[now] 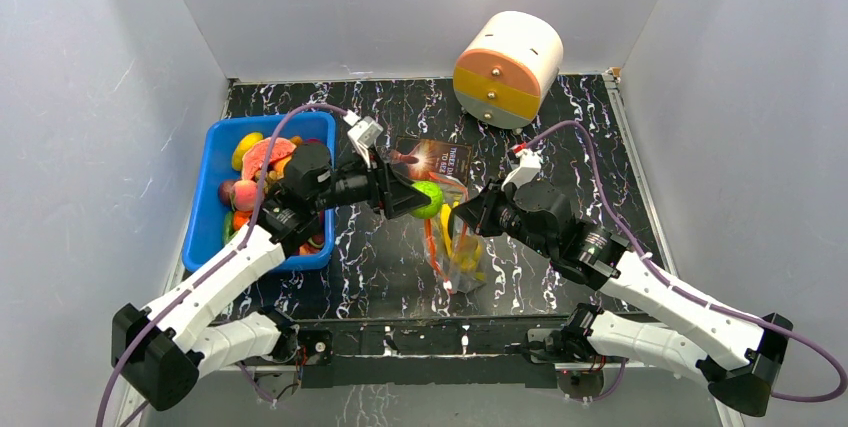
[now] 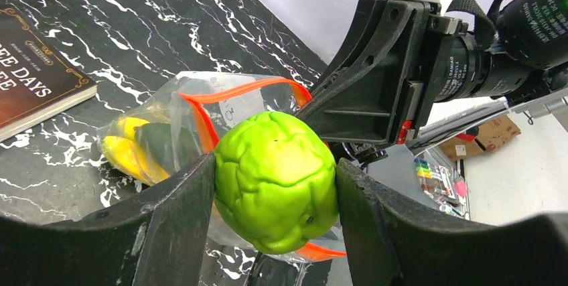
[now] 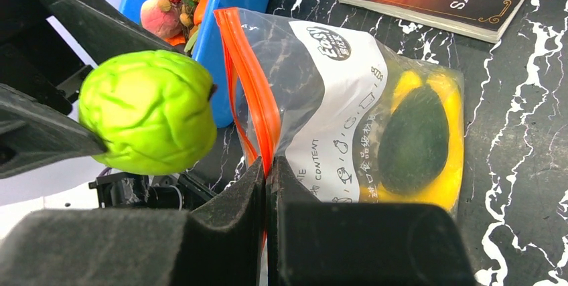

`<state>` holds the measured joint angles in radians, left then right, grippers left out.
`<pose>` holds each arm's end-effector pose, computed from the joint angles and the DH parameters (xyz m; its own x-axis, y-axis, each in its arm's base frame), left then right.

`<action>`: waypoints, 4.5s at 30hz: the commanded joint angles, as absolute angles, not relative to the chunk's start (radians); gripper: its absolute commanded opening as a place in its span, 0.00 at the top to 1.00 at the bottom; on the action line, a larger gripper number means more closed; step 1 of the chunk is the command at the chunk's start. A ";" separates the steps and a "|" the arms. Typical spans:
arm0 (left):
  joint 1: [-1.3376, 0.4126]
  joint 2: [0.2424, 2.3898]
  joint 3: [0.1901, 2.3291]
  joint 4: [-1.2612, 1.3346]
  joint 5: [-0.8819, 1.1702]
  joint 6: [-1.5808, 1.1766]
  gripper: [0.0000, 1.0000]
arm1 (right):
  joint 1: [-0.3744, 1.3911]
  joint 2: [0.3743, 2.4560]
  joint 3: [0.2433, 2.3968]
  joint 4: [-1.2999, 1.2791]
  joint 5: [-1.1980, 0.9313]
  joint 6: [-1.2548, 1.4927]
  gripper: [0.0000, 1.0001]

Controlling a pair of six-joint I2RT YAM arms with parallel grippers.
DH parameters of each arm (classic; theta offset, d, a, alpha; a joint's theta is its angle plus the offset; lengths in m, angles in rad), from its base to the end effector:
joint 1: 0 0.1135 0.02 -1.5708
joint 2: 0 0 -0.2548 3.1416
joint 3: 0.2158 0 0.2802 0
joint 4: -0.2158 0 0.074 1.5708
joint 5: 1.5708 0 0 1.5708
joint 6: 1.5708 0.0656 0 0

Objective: Place the food in the zip-top bag and seal the zipper
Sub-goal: Place the fake fruit in the zipper food storage bag, then pick up the fake vegetable from the bin.

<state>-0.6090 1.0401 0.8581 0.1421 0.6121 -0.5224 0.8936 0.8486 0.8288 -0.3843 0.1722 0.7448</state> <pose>0.2234 -0.2018 0.3376 -0.4969 -0.1513 -0.8545 0.7975 0.3085 -0.5184 0.1678 0.1908 0.3048 -0.6347 0.2764 -0.7217 -0.3249 0.7519 0.5737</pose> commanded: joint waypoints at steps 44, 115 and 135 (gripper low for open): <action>-0.778 1.116 1.009 -0.090 0.281 -0.375 0.23 | 0.891 0.803 0.867 -0.299 0.146 0.759 1.00; -0.026 1.267 0.854 -0.362 0.072 -0.279 0.54 | 0.891 0.696 0.839 -0.359 0.197 0.719 1.00; -0.025 1.259 0.848 -0.387 0.098 -0.286 0.68 | 0.891 0.690 0.839 -0.362 0.199 0.719 1.00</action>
<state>-0.0299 1.2869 0.8547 -0.3519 0.0685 -0.2867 0.8936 0.7082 0.8223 -0.4225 0.1848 0.7311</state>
